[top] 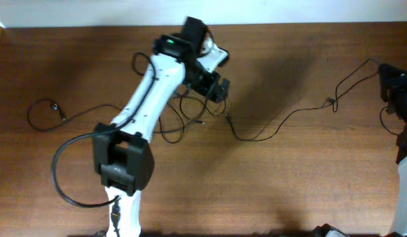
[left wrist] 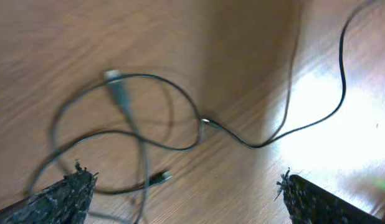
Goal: Untangle cables
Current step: 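Reach the left gripper down to the cable pile at table center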
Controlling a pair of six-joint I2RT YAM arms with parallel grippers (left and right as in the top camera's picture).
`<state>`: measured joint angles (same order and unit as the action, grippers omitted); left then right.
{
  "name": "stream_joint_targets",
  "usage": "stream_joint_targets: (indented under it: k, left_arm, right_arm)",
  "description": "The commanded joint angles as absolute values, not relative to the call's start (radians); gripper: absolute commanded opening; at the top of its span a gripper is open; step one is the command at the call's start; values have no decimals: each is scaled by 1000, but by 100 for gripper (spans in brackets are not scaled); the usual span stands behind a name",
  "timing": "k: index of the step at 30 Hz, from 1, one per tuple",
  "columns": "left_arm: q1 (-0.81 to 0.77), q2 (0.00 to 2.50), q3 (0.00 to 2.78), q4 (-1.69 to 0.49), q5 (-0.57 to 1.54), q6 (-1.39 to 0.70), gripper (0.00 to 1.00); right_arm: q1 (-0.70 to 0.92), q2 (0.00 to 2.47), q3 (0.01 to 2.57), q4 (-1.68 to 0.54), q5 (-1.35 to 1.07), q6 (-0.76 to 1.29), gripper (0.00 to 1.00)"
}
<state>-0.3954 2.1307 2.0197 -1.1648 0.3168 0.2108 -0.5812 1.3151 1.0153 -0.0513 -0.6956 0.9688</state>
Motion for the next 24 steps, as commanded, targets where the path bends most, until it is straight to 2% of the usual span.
stream_joint_targets:
  k: [1, 3, 5, 9, 13, 19, 21, 24]
  left_arm:
    - [-457, 2164, 2030, -1171, 302, 155, 99]
    - [-489, 2193, 2030, -1169, 302, 21, 100]
    - [-526, 2231, 2030, -1164, 298, -178, 83]
    - [-579, 2298, 2030, -1170, 298, -371, 70]
    - [-622, 2341, 2030, -1172, 284, -596, 66]
    - [-643, 2358, 2007, -1195, 117, -930, 60]
    - [-643, 2358, 1977, -1190, 87, -1027, 64]
    - [-646, 2358, 1935, -1177, 81, -1062, 68]
  right_arm:
    - [-584, 1316, 1025, -73, -682, 949, 4]
    - [-584, 1316, 1025, -96, -678, 949, 4]
    - [-584, 1316, 1025, -110, -675, 949, 4]
    - [-584, 1316, 1025, -123, -675, 949, 4]
    - [-584, 1316, 1025, -131, -674, 949, 4]
    - [-584, 1316, 1025, -177, -668, 919, 4]
    - [-584, 1316, 1025, -184, -668, 912, 4]
    - [-584, 1316, 1025, -184, -668, 912, 4]
